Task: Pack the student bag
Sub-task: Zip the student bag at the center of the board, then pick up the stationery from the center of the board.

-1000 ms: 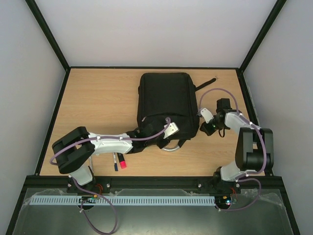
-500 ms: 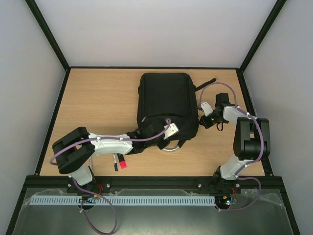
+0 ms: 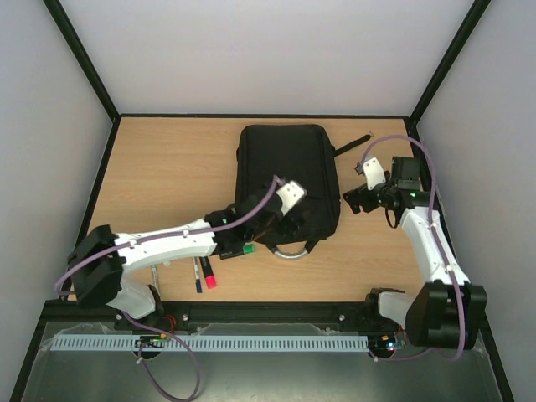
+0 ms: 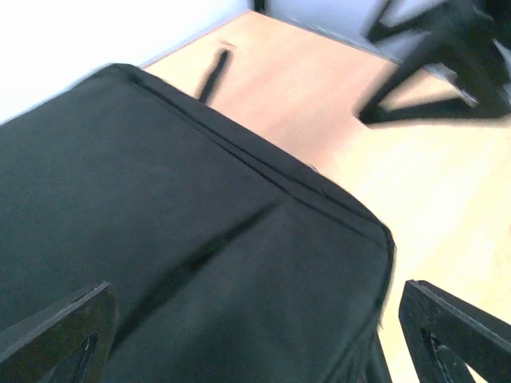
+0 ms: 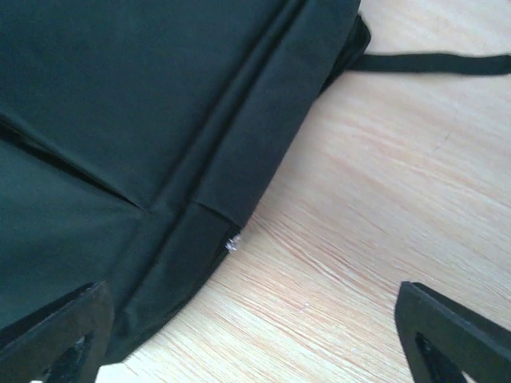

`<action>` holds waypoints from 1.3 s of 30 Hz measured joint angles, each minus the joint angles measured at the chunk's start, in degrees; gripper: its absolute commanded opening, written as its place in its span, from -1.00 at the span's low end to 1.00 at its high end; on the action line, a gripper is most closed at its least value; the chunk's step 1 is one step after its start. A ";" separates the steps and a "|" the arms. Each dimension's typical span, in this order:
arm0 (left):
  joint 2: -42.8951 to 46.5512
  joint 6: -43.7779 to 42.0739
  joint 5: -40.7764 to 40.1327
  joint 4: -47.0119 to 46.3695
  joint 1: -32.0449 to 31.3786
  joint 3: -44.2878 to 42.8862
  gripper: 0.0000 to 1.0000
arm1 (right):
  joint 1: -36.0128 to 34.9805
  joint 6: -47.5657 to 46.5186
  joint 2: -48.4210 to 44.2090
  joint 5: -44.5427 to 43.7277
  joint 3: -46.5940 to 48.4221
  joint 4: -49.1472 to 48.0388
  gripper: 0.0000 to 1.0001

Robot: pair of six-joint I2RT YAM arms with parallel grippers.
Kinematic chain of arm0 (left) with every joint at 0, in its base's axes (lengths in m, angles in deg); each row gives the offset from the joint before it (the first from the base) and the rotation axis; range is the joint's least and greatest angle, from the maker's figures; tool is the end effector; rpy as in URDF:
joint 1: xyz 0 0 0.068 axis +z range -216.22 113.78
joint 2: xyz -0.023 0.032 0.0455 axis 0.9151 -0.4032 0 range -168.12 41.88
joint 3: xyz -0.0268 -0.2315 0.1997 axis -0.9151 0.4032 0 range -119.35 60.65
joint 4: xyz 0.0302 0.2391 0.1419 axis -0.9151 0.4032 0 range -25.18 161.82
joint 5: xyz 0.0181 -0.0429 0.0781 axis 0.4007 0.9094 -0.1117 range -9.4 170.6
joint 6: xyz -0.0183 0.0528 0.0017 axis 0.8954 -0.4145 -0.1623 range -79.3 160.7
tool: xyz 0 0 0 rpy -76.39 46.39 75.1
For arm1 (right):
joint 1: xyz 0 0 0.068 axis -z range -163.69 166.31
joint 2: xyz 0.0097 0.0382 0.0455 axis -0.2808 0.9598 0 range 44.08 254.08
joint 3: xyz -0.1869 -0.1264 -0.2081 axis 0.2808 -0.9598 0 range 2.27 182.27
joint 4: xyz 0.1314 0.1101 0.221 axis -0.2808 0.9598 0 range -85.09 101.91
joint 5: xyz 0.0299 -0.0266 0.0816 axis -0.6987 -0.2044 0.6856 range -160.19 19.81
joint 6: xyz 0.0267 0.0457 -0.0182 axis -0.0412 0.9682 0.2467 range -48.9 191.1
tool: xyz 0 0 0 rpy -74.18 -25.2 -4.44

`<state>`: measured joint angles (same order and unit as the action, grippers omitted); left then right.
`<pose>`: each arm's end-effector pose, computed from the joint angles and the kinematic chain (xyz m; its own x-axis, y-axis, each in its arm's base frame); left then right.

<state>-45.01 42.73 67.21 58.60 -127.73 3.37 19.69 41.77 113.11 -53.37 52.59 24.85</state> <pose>0.1824 -0.3171 0.2894 -0.2160 0.3258 -0.9205 0.7465 0.6628 0.0594 0.2695 -0.0048 0.2956 -0.4608 -0.4423 -0.7695 -0.4528 0.8628 -0.2248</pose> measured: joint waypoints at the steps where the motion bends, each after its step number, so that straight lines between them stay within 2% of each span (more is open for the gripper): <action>1: 1.05 1.29 -1.05 1.05 0.26 -0.98 0.99 | 0.00 0.33 -1.79 0.81 0.52 1.03 0.99; 7: 4.20 11.37 -12.33 12.07 4.79 -10.51 0.99 | 0.00 6.34 -10.67 4.46 3.72 3.45 0.99; 11: 10.03 14.03 -15.78 15.32 9.18 -7.19 0.99 | 0.00 9.03 -12.15 7.58 5.44 4.94 0.99; 16: 20.00 16.92 -13.49 16.90 18.08 0.57 0.99 | -0.83 12.68 -11.63 13.57 5.55 5.38 0.99; 19: 24.72 19.45 -10.49 18.99 24.39 4.61 0.99 | -5.49 14.38 -10.60 13.79 5.64 4.92 0.99; 22: 26.86 23.28 -10.38 22.51 28.24 6.64 0.99 | -9.60 15.93 -8.26 13.35 6.95 4.07 0.99; 24: 25.73 25.07 -9.51 26.03 30.82 6.75 0.97 | -9.84 16.59 -6.80 12.20 8.07 2.89 0.99; 28: 21.86 26.01 -7.89 29.31 33.55 7.45 0.55 | -9.81 16.15 -4.55 13.11 7.76 -2.62 0.99; 33: 21.46 31.45 -2.89 35.67 33.86 9.51 -0.12 | -9.75 16.74 0.35 21.51 2.97 -5.35 0.99; 37: 22.71 34.71 3.91 37.97 33.24 11.61 -0.15 | -9.77 14.88 1.97 22.56 -2.95 -5.60 0.99; 39: 23.30 35.06 6.23 39.12 32.00 13.20 -0.30 | -9.77 13.90 2.03 22.62 -3.45 -5.03 0.99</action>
<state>-21.71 77.79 73.44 97.72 -95.74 16.57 9.92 55.68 115.14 -30.75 49.14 19.82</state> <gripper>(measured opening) 0.421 0.995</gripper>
